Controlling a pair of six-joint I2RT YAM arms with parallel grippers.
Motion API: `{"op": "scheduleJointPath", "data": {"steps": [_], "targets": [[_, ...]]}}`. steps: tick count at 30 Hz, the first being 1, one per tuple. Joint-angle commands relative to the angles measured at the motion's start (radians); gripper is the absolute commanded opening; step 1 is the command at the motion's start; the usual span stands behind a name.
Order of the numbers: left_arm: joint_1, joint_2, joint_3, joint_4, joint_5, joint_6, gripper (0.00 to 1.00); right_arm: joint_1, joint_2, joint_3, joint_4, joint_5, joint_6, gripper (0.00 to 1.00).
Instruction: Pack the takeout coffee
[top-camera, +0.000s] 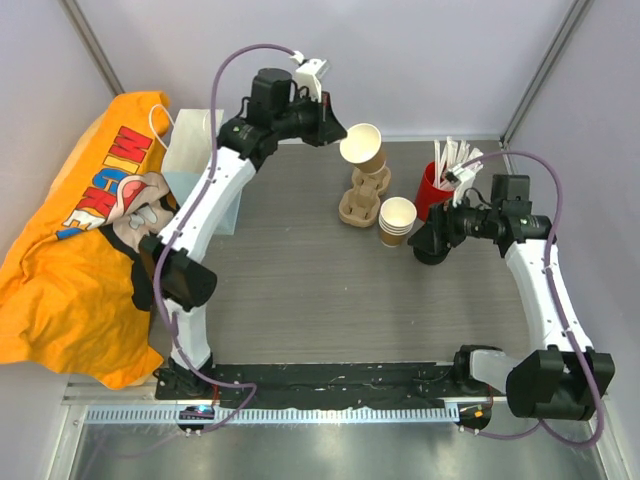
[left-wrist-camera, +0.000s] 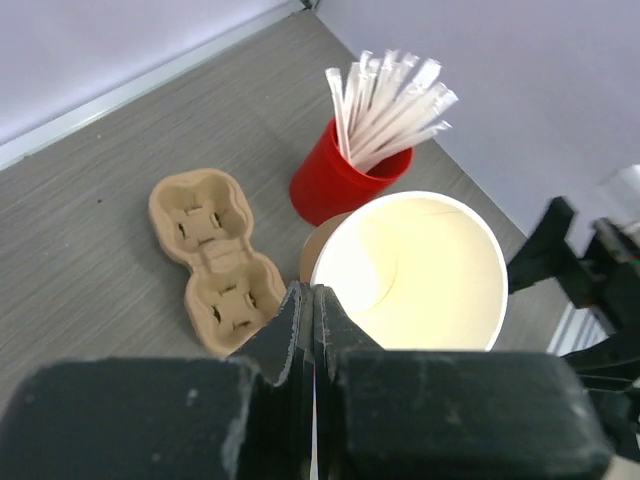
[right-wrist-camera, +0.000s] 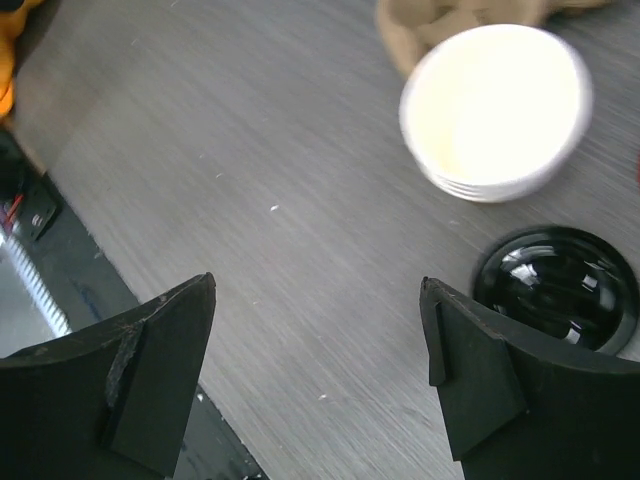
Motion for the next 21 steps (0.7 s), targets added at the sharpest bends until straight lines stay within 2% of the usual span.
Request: {"op": "scheduleJointPath", "data": {"steps": [1,3,7,8,13,16,21], "targets": [[0.041,-0.17,-0.113,-0.025,0.057,0.093,0.0,0.176,-0.002,0.019,-0.041,0.028,-0.101,0.89],[0.059,-0.248,-0.198,-0.083,0.048,0.193,0.0,0.272,0.018,0.002,-0.02,0.091,-0.102,0.89],[0.119,-0.371,-0.357,-0.176,0.037,0.337,0.0,0.347,0.096,-0.001,-0.003,0.145,-0.118,0.89],[0.13,-0.397,-0.437,-0.184,0.035,0.381,0.0,0.354,0.111,-0.006,0.005,0.151,-0.121,0.89],[0.193,-0.541,-0.727,-0.151,0.012,0.443,0.0,0.371,0.225,-0.022,0.091,0.197,-0.104,0.88],[0.199,-0.569,-0.839,-0.125,0.015,0.461,0.0,0.384,0.263,-0.024,0.134,0.223,-0.089,0.88],[0.198,-0.575,-0.914,-0.092,0.051,0.457,0.0,0.425,0.326,-0.029,0.209,0.3,-0.046,0.88]]}}
